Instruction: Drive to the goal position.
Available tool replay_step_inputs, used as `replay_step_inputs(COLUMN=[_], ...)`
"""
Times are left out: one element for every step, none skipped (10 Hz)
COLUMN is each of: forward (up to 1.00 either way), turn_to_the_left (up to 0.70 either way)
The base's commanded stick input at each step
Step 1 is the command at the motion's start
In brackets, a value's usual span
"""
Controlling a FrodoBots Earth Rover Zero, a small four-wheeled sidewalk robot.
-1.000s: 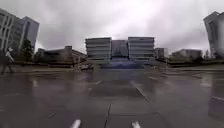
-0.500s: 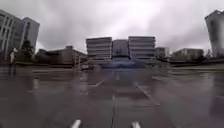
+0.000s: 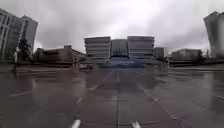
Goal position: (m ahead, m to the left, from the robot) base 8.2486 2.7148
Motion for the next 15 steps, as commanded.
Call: replay_step_inputs(forward=[1.0, 1.0, 1.0, 1.0, 1.0, 1.0, 1.0, 1.0, 1.0, 1.0, 1.0, 1.0, 1.0, 1.0, 1.0], turn_to_the_left=[0.0, 0.0, 0.0, 0.0, 0.0, 0.0, 0.0, 0.0, 0.0, 0.0, 0.0, 0.0, 0.0, 0.0, 0.0])
